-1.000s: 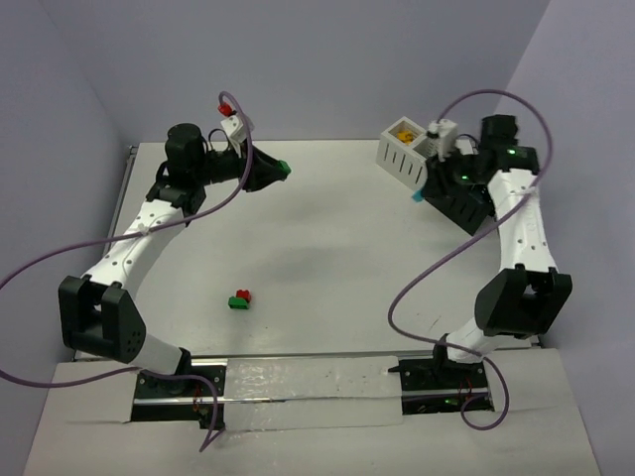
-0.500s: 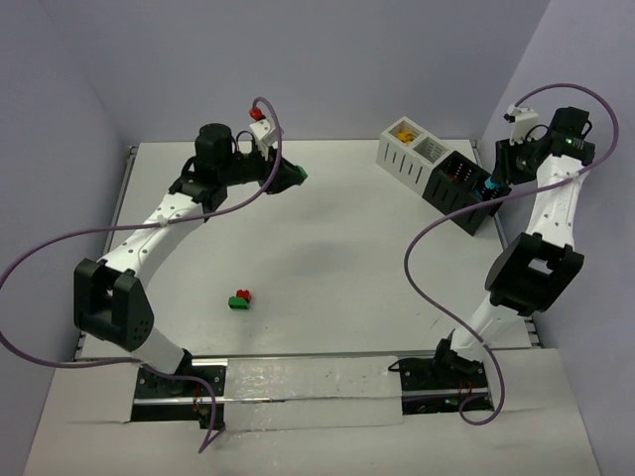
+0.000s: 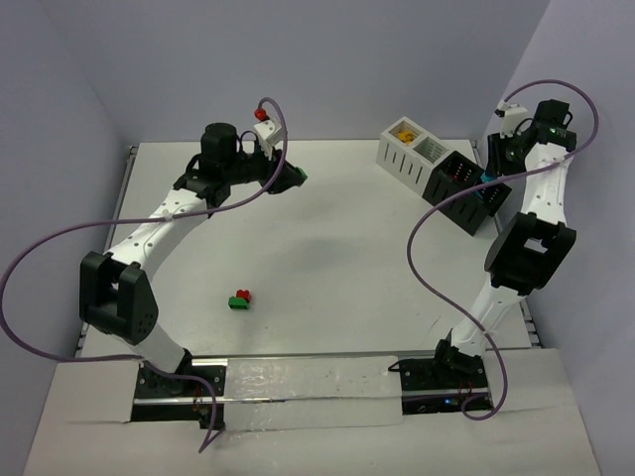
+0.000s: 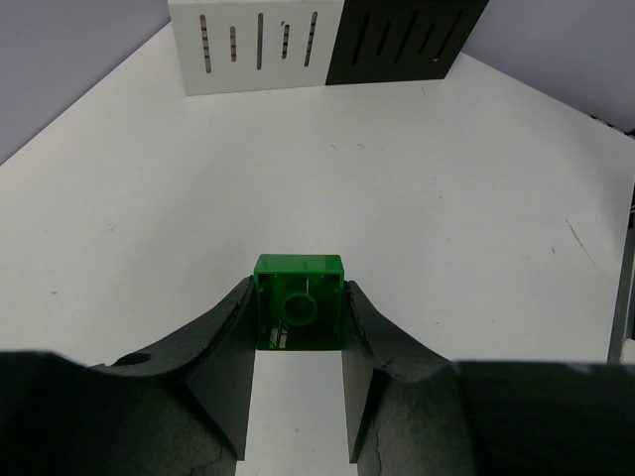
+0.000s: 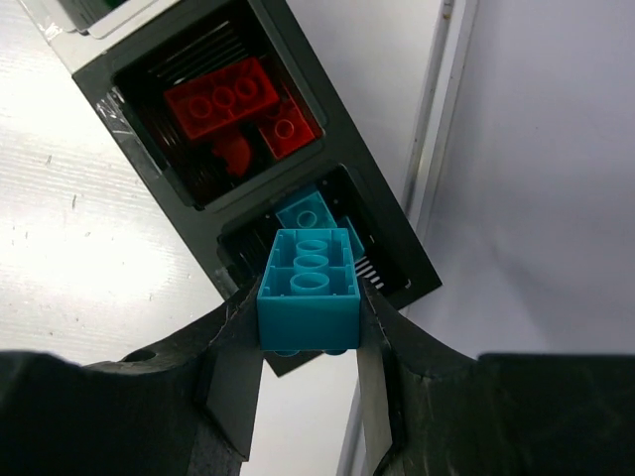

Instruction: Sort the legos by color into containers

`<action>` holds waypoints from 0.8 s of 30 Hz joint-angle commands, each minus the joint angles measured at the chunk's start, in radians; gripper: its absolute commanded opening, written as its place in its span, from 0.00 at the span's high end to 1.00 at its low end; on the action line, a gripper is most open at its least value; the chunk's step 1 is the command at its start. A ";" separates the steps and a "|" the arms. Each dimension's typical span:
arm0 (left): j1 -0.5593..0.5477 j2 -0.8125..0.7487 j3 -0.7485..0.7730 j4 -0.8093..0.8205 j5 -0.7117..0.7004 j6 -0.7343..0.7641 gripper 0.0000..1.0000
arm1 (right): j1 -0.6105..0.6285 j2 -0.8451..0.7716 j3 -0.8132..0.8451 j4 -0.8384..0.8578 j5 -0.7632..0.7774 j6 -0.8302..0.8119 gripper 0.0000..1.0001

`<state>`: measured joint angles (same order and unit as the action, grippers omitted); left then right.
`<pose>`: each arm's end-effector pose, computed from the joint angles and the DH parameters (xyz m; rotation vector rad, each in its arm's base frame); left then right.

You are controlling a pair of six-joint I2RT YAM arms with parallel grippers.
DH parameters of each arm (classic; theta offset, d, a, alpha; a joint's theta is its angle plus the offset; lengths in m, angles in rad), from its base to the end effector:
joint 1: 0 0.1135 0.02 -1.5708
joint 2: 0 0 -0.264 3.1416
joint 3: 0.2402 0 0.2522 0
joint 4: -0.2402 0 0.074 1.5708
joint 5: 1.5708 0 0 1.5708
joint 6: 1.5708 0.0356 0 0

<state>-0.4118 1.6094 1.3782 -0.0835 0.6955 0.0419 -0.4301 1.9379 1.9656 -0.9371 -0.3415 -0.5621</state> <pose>0.3379 -0.1725 0.3482 0.8886 1.6894 -0.9042 0.3904 -0.1660 0.3418 -0.3007 2.3905 -0.0283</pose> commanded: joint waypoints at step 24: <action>-0.039 -0.188 -0.218 0.305 0.009 0.161 1.00 | 0.233 -0.256 -0.005 0.055 -0.427 0.355 0.13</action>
<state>-0.4165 1.5327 1.2333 0.0339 0.7174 0.1043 -0.3228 1.8359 1.9689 -0.9373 -0.4849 -0.3887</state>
